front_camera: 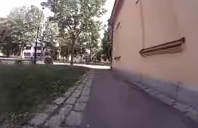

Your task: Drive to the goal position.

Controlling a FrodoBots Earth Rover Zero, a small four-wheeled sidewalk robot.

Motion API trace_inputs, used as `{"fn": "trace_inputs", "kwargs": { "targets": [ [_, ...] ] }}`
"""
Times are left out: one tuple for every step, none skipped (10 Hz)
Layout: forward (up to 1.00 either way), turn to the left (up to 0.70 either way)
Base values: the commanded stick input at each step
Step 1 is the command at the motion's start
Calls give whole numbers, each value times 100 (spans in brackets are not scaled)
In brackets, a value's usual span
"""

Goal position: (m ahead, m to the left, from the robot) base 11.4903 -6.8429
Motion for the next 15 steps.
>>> {"fn": "trace_inputs", "kwargs": {
  "targets": [
    [44, 3],
    [44, 5],
    [44, 5],
    [44, 5],
    [44, 5],
    [44, 5],
    [44, 5],
    [44, 5],
    [44, 5],
    [44, 5],
    [44, 5],
    [44, 5],
    [44, 5],
    [44, 5],
    [44, 5]
  ]
}}
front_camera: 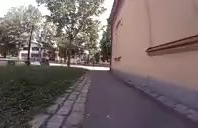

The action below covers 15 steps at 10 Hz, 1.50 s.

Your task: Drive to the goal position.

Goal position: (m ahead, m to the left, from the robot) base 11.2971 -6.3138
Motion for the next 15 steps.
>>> {"fn": "trace_inputs", "kwargs": {
  "targets": [
    [44, 5],
    [44, 5],
    [44, 2],
    [44, -18],
    [44, -27],
    [44, -27],
    [44, -27],
    [44, -27],
    [44, -27],
    [44, -27],
    [44, -27],
    [44, -27],
    [44, -27],
    [44, -27],
    [44, -27]
  ]
}}
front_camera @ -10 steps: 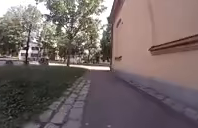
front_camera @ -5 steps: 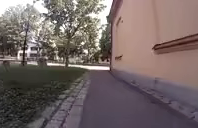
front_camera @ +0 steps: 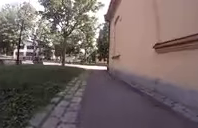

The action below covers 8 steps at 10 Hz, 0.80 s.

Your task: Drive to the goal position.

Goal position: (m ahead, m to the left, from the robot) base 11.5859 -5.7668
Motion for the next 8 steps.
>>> {"fn": "trace_inputs", "kwargs": {
  "targets": [
    [44, -27],
    [44, 5],
    [44, 5],
    [44, 5],
    [44, 5],
    [44, 5],
    [44, 5],
    [44, 5]
  ]
}}
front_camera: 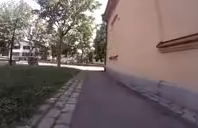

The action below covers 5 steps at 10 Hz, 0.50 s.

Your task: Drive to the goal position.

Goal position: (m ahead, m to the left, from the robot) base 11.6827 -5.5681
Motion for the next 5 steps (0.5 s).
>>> {"fn": "trace_inputs", "kwargs": {
  "targets": [
    [44, 5],
    [44, 5],
    [44, 5],
    [44, 5],
    [44, 5]
  ]
}}
